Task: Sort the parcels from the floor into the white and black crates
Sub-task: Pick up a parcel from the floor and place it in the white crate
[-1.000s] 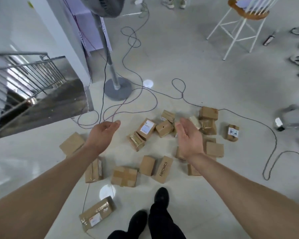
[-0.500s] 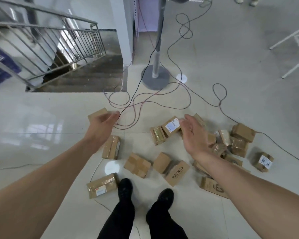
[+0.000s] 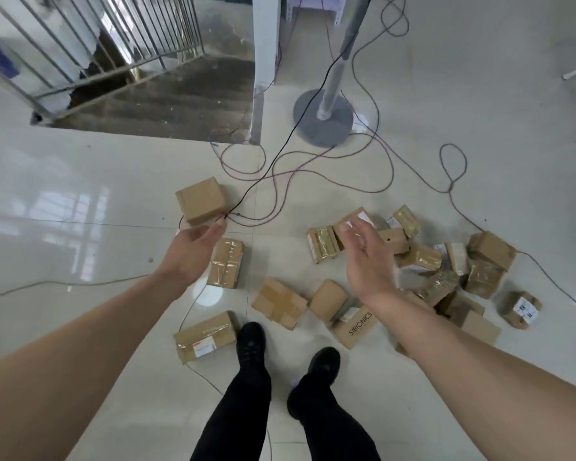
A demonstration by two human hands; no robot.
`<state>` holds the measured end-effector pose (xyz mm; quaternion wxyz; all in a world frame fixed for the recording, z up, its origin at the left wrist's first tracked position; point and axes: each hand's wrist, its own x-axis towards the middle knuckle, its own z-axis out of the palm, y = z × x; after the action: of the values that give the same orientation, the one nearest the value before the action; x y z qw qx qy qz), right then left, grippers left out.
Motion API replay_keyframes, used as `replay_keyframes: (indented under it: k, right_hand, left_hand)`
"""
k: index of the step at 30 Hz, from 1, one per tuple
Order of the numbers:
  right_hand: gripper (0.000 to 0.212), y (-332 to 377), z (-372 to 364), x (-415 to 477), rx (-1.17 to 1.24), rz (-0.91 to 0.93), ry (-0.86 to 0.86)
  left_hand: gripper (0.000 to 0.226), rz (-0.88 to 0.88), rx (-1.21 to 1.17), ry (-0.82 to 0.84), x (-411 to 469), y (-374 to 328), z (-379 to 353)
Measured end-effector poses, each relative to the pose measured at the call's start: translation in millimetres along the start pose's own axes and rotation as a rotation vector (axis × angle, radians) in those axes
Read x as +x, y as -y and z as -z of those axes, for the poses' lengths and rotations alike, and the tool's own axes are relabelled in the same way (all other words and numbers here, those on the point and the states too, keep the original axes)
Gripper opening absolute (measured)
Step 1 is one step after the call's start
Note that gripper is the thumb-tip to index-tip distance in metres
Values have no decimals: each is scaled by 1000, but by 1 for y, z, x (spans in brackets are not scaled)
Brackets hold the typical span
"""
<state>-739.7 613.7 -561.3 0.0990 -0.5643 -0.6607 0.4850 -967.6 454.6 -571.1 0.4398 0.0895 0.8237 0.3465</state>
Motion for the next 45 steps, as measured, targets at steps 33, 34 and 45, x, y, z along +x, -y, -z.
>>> replay_keyframes:
  k: [33,34,45]
  right_hand:
    - [37,-428,-277,152,158,-680,-37]
    - [36,-422,-273,152,201,-657,-89]
    - [57,-438,-271,165,63,-696,166]
  left_hand:
    - [74,350,223,158,301,302,-281]
    - [68,335,191,118,300,298,-277]
    - [104,623,112,174,306,315,-267]
